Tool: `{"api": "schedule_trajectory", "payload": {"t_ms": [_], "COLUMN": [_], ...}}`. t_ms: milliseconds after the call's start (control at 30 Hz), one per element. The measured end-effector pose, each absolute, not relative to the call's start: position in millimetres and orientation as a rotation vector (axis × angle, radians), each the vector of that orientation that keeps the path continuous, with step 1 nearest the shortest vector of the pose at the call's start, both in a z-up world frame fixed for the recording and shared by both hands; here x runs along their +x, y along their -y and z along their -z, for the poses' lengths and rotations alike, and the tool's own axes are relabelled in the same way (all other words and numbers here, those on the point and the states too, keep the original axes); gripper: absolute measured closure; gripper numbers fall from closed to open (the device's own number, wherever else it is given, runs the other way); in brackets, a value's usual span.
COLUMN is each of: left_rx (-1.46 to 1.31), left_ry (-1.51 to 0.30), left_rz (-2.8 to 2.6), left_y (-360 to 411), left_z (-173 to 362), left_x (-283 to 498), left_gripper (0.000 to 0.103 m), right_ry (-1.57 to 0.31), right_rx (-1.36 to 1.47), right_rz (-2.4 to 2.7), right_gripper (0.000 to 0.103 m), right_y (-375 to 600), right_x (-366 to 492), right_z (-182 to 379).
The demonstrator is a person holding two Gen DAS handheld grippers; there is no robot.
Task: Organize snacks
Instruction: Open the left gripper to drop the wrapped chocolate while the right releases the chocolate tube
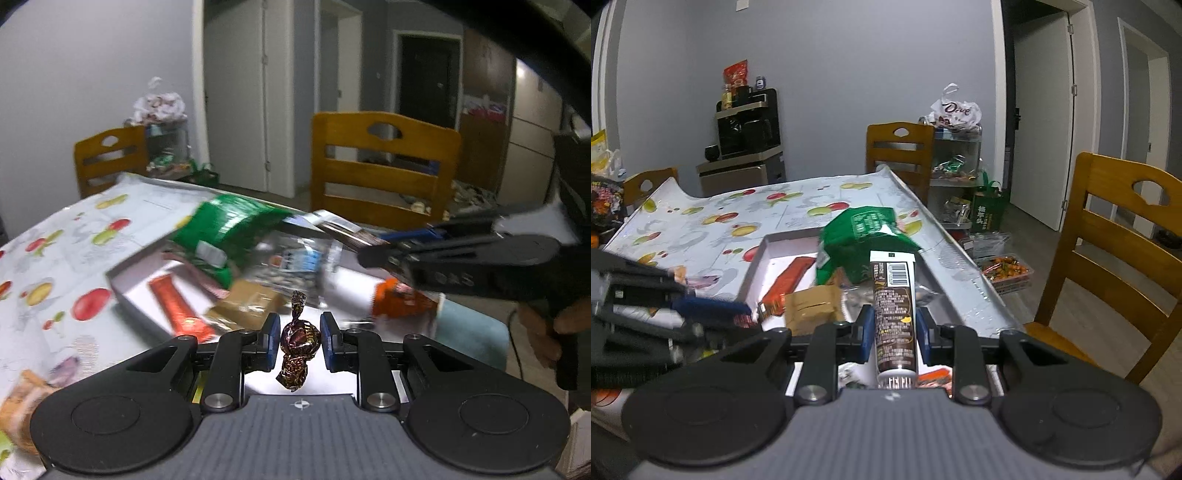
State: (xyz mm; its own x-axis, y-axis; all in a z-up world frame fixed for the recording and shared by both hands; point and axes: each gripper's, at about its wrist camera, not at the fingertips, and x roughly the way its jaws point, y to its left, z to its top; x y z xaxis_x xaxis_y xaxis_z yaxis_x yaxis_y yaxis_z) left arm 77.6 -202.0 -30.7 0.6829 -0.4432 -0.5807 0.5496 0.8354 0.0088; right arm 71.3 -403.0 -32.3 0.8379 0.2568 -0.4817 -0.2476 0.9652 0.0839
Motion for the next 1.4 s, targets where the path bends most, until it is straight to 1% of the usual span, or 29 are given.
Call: {"api": "schedule_trajectory", "payload": {"t_ms": [400,600,733,800,833,867,900,1000,1100,1400], "left_rx": [0.167,0.167,0.170,0.175,0.176,0.178,0.178,0.169,0.161,0.151], "left_ry": [-0.721,-0.726,-0.714,-0.708,-0.702,-0.695,-0.687,-0.672,-0.665,-0.656], "left_rz": [0.629,0.621,0.622,0.618,0.614,0.610,0.607,0.607,0.603,0.595], "left_y": [230,228,228,228,227,227,226,224,221,214], "left_z": [56,57,55,53,52,51,50,46,45,43], "left_x": [83,84,82,81,80,79,78,78,77,74], "left_gripper": [0.078,0.077,0.069,0.058,0.054,0.047,0.042,0.036,0.032,0.031], "right_ry": [-0.561,-0.559,-0.565,-0.563,-0.560,-0.556,-0.553,-0.553,-0.557,-0.539], "right_rx": [-0.024,-0.026,0.002,0.015,0.015,0.015,0.015,0.016,0.018,0.032], "right_rz": [-0.273,-0.265,-0.265,-0.263,-0.260,-0.257,-0.255,-0.248,-0.238,-0.218], "right_gripper": [0.079,0.079,0.079,0.079,0.079,0.079,0.079,0.079,0.079,0.079], "right_y": [392,392,394,395,394,394,394,393,392,385], "right_x": [95,99,102,102,102,101,101,100,101,108], "right_z": [51,54,53,52,51,51,50,50,50,49]}}
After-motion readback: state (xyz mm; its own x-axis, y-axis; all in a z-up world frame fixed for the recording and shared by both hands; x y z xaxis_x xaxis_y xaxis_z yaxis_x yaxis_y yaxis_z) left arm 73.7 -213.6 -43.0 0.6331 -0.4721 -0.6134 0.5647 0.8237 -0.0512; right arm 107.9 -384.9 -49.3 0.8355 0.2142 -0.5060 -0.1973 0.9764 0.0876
